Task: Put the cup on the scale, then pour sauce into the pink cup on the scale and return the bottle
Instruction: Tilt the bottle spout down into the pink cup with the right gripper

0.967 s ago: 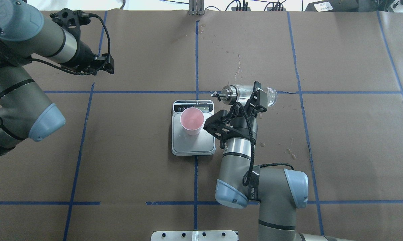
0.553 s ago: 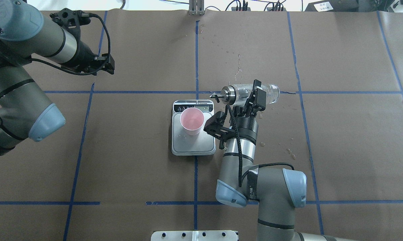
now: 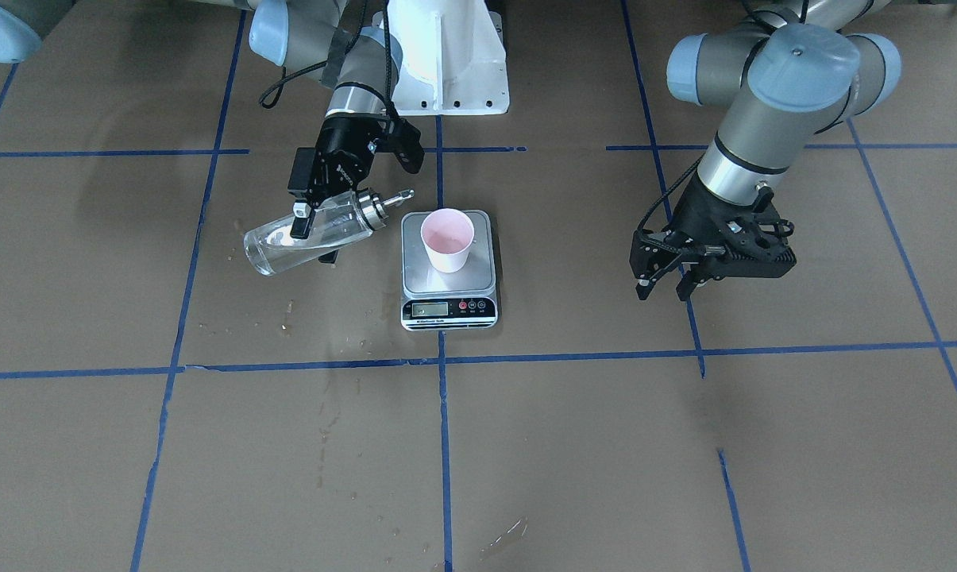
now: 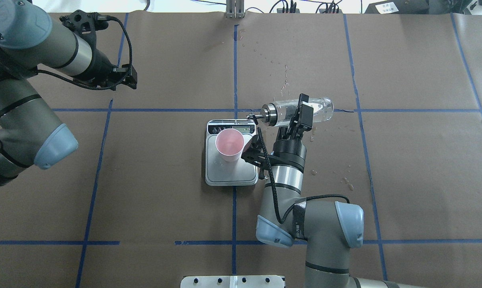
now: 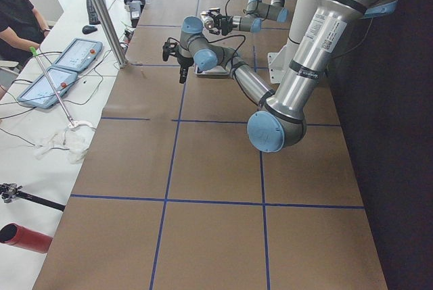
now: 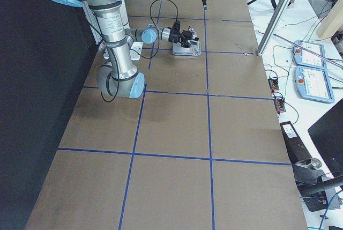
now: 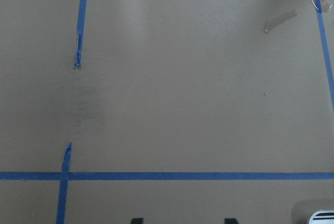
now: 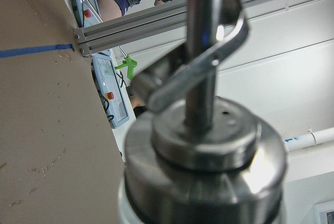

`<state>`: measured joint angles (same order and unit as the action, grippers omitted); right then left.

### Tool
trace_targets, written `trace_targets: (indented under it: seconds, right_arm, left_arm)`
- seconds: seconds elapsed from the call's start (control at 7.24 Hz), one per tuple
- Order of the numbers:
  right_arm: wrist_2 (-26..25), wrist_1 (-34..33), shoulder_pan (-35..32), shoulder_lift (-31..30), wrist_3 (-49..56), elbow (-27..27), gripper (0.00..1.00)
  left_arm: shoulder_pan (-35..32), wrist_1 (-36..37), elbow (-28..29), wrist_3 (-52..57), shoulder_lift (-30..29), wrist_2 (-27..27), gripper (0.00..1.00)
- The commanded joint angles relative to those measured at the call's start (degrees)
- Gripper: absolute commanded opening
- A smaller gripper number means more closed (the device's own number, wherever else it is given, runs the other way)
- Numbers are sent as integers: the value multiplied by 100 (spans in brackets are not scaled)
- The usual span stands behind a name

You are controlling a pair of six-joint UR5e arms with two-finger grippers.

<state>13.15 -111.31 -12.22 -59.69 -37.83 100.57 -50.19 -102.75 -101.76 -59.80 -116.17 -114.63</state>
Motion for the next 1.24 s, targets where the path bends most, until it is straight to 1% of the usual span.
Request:
trace_targets:
  seconds: [0.0, 1.11]
  right_arm:
    - [-58, -5, 1, 97, 467, -28, 0]
    - [-401, -5, -8, 133, 1611, -213, 0]
  left_arm:
    - [0, 0, -1, -14, 15, -7, 61]
    - [9, 9, -10, -49, 15, -15, 61]
